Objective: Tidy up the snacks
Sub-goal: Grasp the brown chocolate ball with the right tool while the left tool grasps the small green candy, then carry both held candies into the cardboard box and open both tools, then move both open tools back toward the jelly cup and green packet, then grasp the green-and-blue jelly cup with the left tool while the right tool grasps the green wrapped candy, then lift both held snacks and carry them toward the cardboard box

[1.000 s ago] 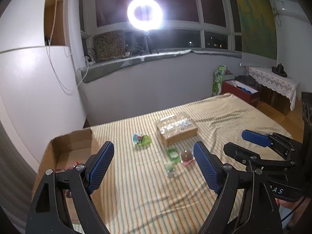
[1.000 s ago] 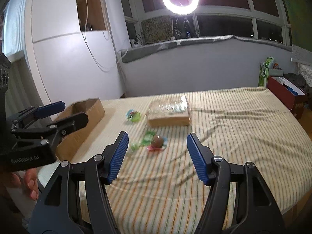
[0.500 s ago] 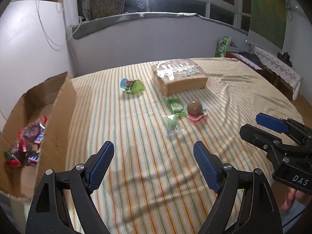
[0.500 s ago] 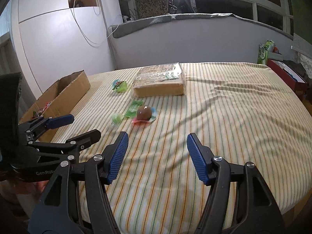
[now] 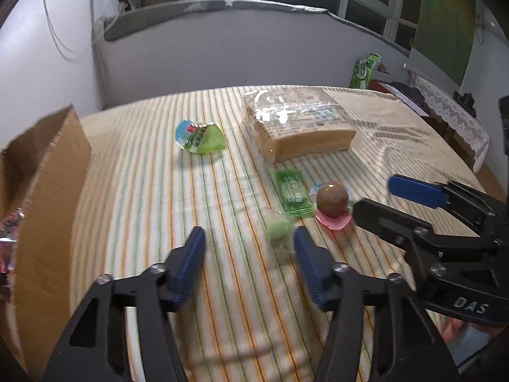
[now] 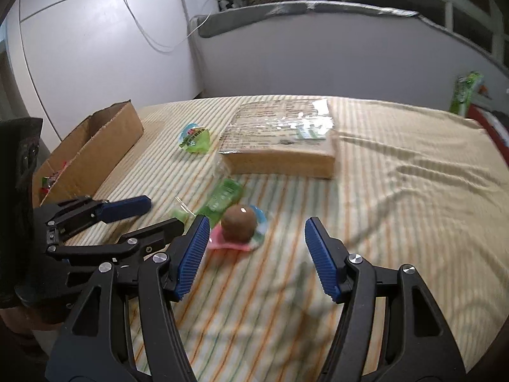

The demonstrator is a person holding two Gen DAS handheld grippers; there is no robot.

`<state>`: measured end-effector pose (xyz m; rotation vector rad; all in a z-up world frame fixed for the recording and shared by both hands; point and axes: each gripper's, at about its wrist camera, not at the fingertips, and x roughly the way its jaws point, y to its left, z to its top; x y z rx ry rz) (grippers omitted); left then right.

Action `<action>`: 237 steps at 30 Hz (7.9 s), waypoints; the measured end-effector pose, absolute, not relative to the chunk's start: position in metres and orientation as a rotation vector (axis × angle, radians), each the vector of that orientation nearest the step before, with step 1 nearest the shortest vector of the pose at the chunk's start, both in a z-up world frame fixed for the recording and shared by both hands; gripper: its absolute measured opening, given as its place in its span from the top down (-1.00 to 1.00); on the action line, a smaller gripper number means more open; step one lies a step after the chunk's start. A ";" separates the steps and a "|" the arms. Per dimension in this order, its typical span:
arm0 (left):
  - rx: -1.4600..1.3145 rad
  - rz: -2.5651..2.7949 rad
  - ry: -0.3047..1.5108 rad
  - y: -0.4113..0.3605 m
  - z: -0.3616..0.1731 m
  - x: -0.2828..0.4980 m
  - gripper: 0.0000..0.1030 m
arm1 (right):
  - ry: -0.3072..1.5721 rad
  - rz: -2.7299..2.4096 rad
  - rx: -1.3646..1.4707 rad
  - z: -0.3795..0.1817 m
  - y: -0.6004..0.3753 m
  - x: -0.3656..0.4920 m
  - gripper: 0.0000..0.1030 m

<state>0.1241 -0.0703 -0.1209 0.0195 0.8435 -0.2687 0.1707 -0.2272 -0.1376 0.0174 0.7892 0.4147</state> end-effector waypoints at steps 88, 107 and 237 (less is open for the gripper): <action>-0.281 0.027 0.456 0.151 -0.016 0.000 0.83 | 0.537 0.739 -0.206 -0.034 0.012 0.080 0.45; -0.266 0.086 0.508 0.148 -0.031 0.020 -0.54 | 0.602 0.687 -0.238 -0.071 0.008 0.099 0.01; -0.166 -0.104 0.859 -0.049 -0.123 0.232 0.34 | 0.850 0.392 -0.227 -0.151 -0.155 0.206 0.26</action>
